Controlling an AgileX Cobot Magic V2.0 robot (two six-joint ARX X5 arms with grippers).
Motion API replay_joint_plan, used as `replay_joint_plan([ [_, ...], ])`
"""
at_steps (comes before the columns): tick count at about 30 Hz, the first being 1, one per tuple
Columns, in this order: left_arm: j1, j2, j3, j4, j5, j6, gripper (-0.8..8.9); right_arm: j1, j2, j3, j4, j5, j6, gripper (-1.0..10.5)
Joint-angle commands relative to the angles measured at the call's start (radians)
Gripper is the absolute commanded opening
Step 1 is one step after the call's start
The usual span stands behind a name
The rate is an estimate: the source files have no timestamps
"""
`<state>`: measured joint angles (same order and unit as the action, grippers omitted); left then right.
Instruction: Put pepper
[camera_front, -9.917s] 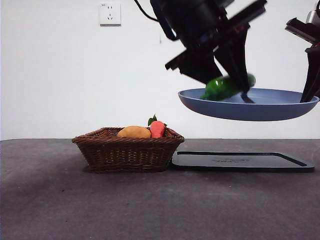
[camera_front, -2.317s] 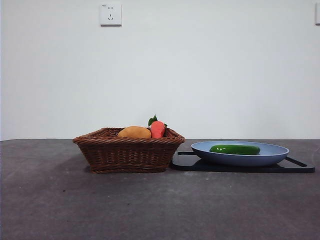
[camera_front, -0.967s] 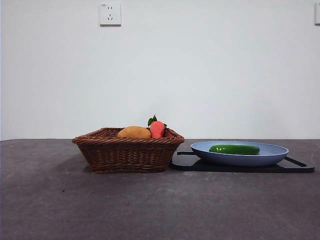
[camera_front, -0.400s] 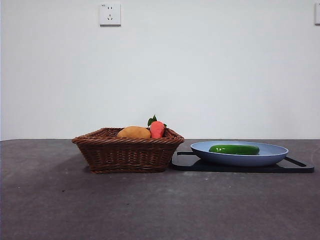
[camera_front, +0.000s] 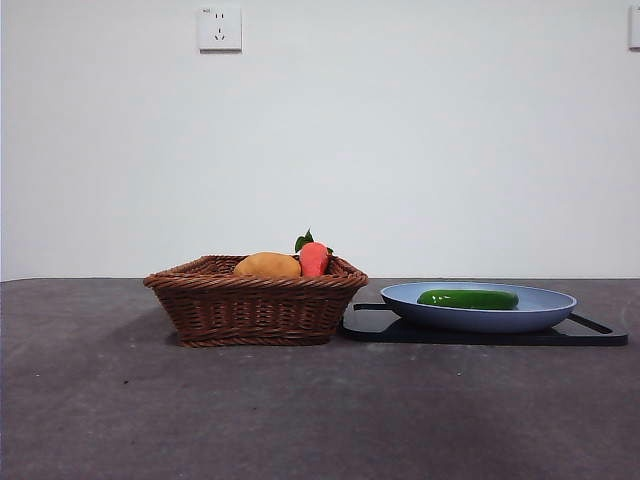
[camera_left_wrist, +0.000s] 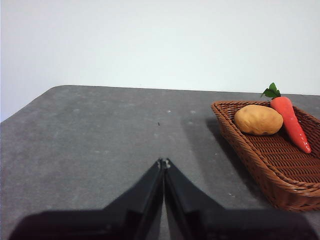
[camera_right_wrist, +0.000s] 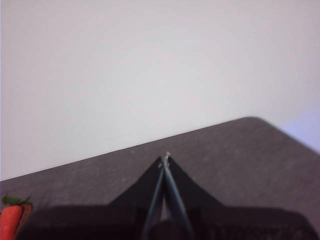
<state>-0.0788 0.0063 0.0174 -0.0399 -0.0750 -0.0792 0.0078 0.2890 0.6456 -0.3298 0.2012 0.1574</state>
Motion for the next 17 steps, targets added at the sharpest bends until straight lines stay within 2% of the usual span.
replay_joint_plan([
  [1, 0.002, -0.005, -0.01, 0.009, 0.002, -0.004, 0.08, 0.0, -0.077, -0.172, 0.083, -0.005, 0.056, 0.1],
  [7, 0.002, -0.005, -0.01, 0.009, 0.001, -0.003, 0.08, 0.0, -0.2, -0.397, 0.146, -0.019, 0.076, 0.1],
  [17, 0.002, -0.005, -0.01, 0.009, 0.001, -0.003, 0.08, 0.0, -0.261, -0.532, 0.151, -0.015, 0.077, 0.1],
])
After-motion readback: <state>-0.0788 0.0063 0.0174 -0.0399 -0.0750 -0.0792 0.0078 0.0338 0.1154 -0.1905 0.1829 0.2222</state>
